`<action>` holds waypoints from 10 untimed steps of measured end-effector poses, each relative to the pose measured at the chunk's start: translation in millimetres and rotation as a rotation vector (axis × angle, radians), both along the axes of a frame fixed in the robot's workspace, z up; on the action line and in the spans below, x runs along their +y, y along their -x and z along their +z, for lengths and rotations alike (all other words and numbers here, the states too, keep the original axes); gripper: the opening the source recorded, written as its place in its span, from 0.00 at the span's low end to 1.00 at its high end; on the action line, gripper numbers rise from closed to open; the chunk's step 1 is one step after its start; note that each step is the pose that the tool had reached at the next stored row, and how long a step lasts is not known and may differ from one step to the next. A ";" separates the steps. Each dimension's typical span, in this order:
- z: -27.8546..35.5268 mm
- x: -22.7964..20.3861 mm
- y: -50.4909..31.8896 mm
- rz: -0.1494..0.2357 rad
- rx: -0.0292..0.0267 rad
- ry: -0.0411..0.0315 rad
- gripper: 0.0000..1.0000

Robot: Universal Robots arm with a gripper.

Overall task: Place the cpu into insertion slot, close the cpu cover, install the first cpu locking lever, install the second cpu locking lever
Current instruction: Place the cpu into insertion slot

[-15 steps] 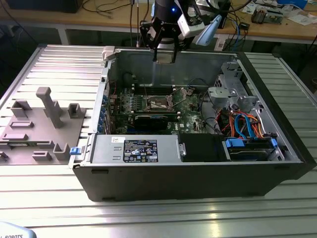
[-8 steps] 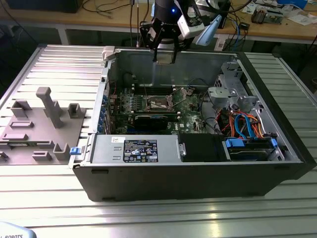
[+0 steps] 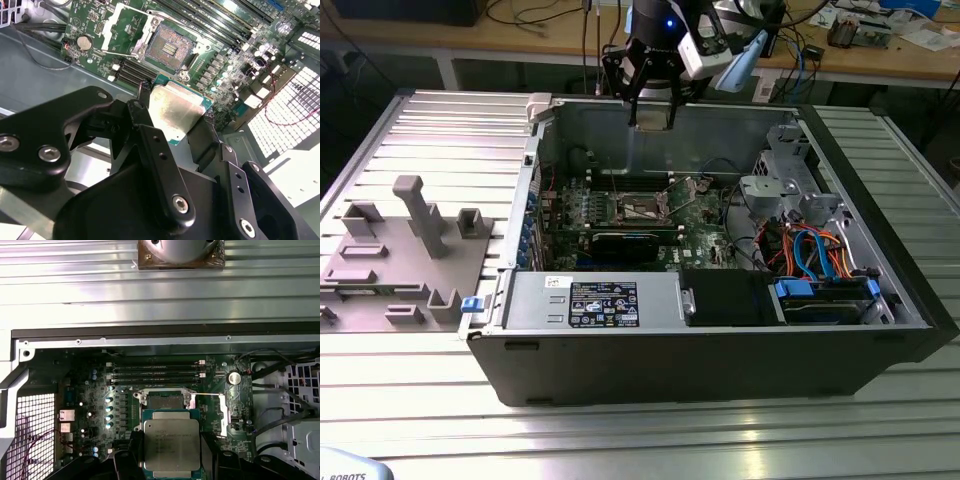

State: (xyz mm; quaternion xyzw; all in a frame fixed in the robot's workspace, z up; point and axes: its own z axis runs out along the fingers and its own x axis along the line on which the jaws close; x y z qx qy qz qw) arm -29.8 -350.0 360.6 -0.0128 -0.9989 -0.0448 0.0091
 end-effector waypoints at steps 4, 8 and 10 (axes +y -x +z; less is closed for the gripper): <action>-1.3 0.0 0.0 0.000 -0.0001 -0.0001 0.54; -2.6 0.0 0.0 0.000 0.0000 0.0000 0.54; -3.3 0.0 0.0 0.000 0.0000 0.0000 0.54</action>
